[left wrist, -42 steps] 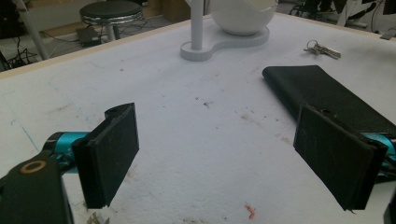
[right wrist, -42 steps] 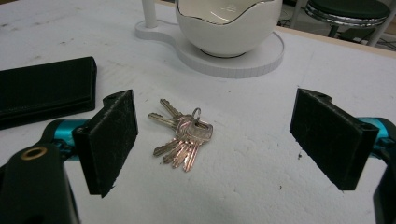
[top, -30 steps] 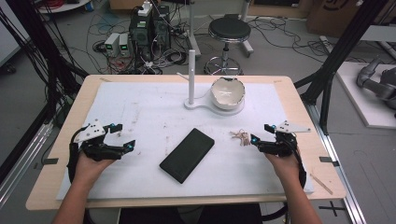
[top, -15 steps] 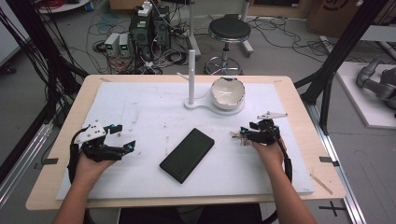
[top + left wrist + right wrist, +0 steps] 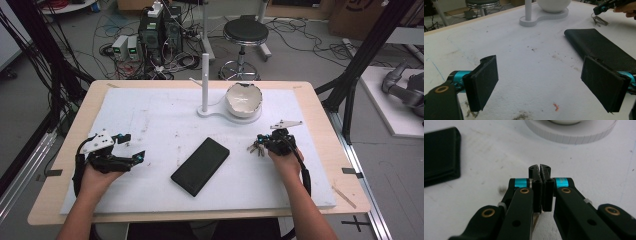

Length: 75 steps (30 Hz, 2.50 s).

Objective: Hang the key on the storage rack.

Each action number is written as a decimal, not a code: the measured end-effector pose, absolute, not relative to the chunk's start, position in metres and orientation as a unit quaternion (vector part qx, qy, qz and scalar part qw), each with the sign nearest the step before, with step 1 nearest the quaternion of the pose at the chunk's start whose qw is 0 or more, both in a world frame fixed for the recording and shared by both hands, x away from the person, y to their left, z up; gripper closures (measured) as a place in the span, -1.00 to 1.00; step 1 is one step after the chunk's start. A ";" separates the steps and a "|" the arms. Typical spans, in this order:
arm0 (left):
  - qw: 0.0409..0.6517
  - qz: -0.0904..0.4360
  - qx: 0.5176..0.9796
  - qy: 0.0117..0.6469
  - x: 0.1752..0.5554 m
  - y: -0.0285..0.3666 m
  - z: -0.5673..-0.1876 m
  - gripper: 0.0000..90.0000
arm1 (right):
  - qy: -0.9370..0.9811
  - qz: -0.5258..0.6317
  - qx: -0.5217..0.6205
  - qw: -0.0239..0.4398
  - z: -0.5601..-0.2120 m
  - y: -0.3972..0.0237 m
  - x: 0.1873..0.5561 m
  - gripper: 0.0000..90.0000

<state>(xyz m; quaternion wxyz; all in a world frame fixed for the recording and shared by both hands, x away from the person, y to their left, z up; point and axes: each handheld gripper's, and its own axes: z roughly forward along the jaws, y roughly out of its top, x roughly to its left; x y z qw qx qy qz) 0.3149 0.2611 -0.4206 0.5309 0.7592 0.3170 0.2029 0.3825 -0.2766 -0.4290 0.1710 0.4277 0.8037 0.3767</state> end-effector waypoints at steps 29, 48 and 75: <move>0.538 0.204 0.757 0.310 0.315 0.260 -0.416 -0.68 | 0.808 0.475 0.294 0.189 -0.264 -0.219 0.391 1.00; 0.535 0.204 0.759 0.308 0.316 0.256 -0.416 -0.68 | 0.837 0.458 0.239 0.182 -0.237 -0.139 0.439 1.00; 0.533 0.201 0.764 0.304 0.317 0.255 -0.418 -0.68 | 0.828 0.444 0.293 0.178 -0.260 -0.120 0.490 1.00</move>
